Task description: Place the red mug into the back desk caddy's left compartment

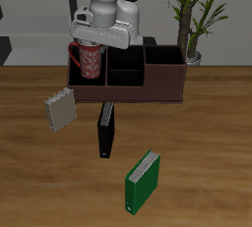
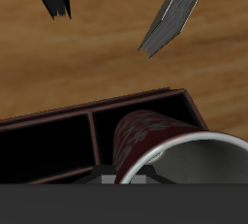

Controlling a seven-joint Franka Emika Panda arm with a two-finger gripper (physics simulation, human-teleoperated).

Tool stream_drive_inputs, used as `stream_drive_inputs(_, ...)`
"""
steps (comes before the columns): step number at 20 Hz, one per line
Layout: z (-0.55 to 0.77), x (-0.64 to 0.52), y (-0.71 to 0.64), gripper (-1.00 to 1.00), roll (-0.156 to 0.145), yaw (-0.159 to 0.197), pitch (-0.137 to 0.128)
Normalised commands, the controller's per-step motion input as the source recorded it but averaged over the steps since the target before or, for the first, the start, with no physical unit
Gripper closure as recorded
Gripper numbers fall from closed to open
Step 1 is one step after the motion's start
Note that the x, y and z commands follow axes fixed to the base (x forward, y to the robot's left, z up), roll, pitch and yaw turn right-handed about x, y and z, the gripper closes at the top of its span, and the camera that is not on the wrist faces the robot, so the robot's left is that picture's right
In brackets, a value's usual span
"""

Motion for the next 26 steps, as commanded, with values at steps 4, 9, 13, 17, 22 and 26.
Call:
stream_drive_inputs(4,-0.08,0.03,-0.01,1.00,-0.007,-0.020,0.018)
stream_drive_inputs(9,-0.08,0.03,0.03,1.00,0.013,-0.001,0.022)
stream_drive_inputs(13,-0.09,0.04,0.03,1.00,0.010,-0.020,0.048)
stream_drive_inputs(17,-0.07,0.08,0.00,-1.00,0.025,-0.043,0.077)
stream_drive_inputs(22,0.03,0.07,-0.06,-1.00,-0.004,0.001,0.009)
stream_drive_inputs(26,-0.01,0.04,-0.04,-1.00,0.003,0.001,0.007)
